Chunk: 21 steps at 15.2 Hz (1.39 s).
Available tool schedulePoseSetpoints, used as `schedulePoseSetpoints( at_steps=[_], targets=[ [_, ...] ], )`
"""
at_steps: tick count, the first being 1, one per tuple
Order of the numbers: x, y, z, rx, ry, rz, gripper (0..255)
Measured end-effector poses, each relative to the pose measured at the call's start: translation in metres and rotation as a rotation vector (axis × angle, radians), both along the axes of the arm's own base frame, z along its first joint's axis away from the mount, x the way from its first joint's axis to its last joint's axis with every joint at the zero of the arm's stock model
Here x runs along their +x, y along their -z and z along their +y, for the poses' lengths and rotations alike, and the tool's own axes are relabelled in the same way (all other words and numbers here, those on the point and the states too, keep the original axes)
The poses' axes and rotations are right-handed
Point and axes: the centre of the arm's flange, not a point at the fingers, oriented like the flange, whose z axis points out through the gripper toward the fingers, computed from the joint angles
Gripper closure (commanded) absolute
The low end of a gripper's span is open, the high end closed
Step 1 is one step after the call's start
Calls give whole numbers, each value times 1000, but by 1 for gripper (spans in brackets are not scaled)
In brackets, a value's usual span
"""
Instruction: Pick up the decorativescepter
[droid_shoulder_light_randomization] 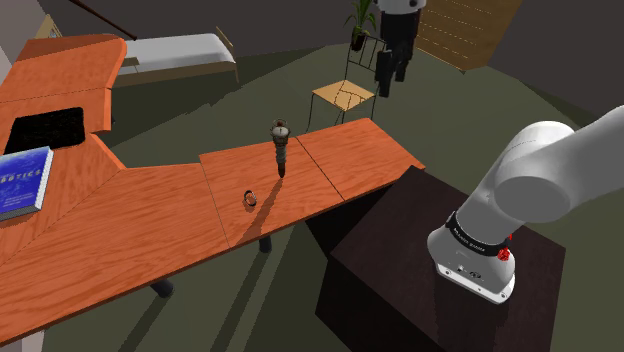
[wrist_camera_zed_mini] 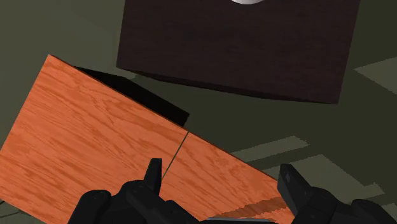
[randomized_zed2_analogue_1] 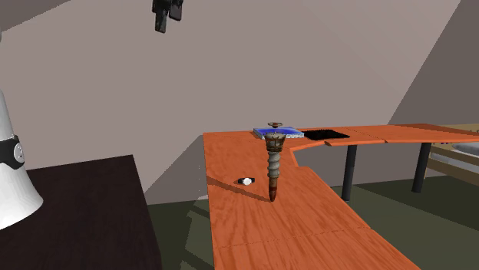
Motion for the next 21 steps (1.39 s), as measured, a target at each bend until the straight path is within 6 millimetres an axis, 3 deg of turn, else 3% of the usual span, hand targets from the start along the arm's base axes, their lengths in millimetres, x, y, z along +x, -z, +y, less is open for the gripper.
schedulePoseSetpoints(
  at_steps=[21],
  targets=[
    [232, 144, 37, 4, 7, 1, 0]
  ],
)
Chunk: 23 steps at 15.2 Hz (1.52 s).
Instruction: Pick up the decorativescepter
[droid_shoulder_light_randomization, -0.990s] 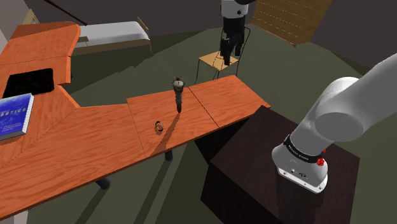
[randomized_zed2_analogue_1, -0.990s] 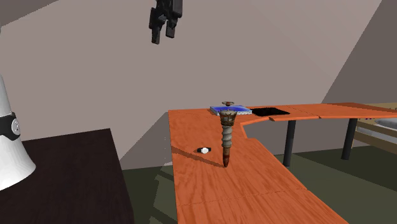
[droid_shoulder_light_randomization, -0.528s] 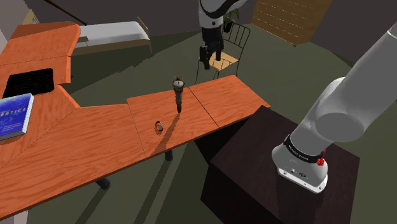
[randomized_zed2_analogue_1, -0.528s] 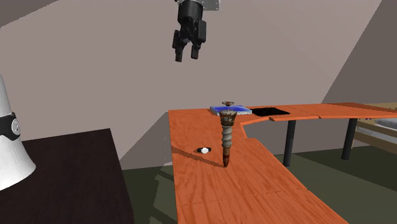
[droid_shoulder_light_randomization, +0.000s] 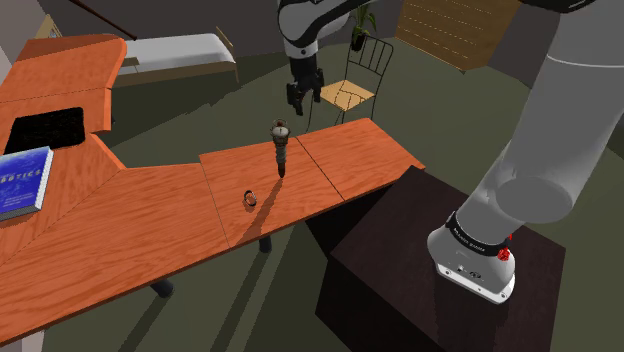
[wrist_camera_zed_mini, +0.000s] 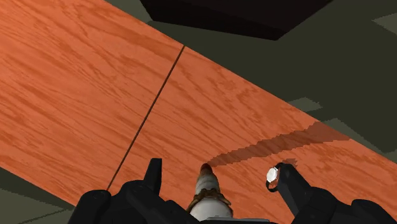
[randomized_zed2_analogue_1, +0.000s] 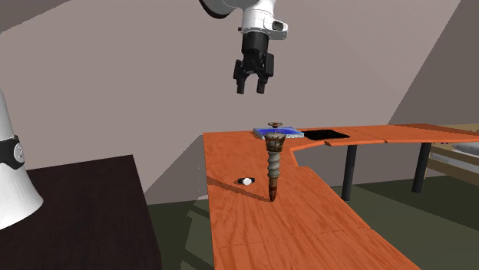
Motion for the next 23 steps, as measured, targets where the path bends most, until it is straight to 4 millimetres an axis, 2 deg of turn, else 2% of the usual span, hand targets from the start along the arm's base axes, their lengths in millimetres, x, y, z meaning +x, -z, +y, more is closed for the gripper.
schedulePoseSetpoints(
  at_steps=[6, 11, 13, 19, 20, 23],
  targets=[
    [68, 39, 14, 0, 3, 0, 0],
    [124, 75, 17, 1, 5, 1, 0],
    [131, 86, 18, 1, 5, 1, 0],
    [132, 116, 21, 2, 5, 1, 0],
    [133, 119, 20, 2, 5, 1, 255],
    [133, 120, 20, 2, 5, -1, 255]
  ],
)
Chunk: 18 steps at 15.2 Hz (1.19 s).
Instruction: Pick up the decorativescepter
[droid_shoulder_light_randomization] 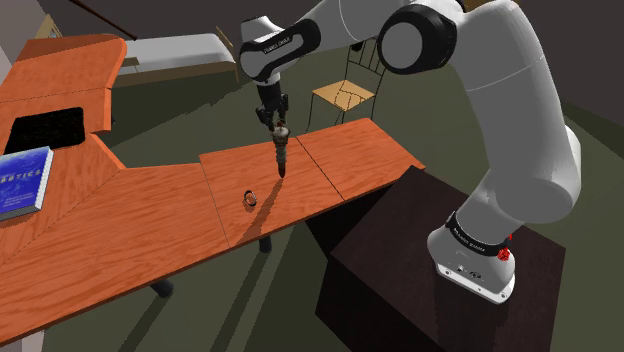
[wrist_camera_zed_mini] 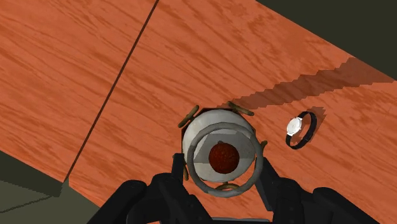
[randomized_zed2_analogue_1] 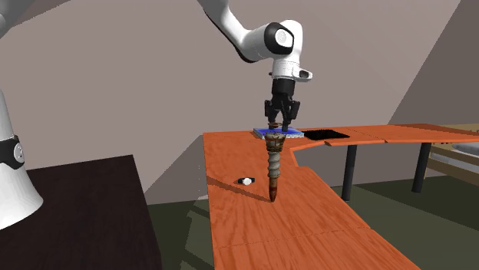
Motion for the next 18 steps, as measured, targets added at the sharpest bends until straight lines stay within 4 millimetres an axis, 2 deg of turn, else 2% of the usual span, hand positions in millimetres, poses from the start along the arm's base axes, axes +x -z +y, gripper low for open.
schedulePoseSetpoints(
  at_steps=[8, 18],
  targets=[
    [0, -2, 0, 0, 0, 1, 255],
    [0, -52, 0, 0, 0, 1, 255]
  ],
)
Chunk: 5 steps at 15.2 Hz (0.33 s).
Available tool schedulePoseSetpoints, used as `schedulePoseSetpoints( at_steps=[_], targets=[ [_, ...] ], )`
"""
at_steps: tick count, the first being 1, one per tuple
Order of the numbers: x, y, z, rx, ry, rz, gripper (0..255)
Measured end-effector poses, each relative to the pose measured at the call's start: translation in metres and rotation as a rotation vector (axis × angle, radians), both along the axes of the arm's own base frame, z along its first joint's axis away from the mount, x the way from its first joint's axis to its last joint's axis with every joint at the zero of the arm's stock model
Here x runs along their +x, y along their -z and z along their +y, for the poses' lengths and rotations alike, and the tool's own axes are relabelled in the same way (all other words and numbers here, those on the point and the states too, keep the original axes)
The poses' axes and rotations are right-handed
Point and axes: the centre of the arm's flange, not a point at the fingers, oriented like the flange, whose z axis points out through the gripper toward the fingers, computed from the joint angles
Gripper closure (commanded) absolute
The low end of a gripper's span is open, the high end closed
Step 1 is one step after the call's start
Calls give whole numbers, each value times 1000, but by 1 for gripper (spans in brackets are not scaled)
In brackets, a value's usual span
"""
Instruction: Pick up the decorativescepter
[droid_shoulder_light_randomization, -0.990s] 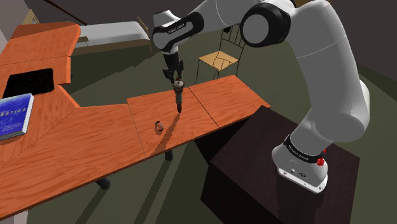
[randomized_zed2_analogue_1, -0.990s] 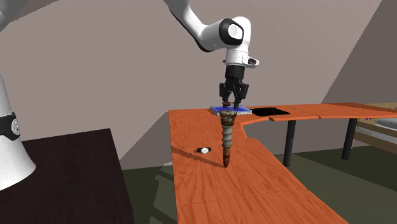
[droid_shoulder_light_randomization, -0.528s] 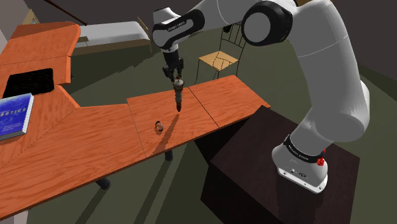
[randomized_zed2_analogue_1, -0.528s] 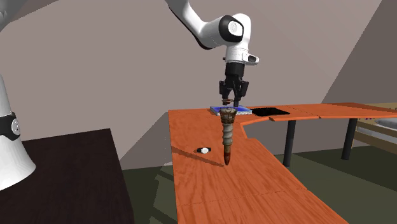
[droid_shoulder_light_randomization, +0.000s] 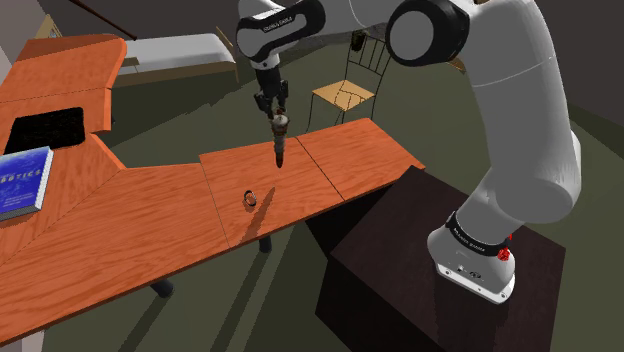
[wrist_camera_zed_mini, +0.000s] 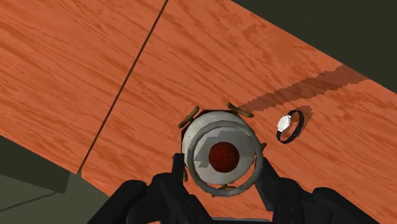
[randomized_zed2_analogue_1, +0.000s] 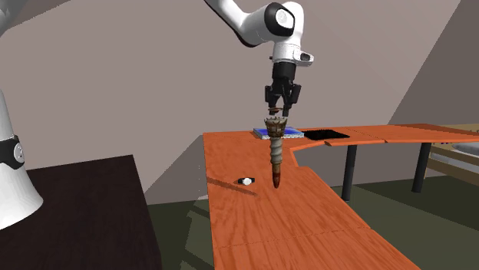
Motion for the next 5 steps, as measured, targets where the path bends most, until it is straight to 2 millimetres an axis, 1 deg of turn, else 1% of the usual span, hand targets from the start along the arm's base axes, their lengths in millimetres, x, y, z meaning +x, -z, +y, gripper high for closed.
schedulePoseSetpoints(
  at_steps=[5],
  targets=[
    [1, -25, 0, 0, 0, 0, 255]
  ],
)
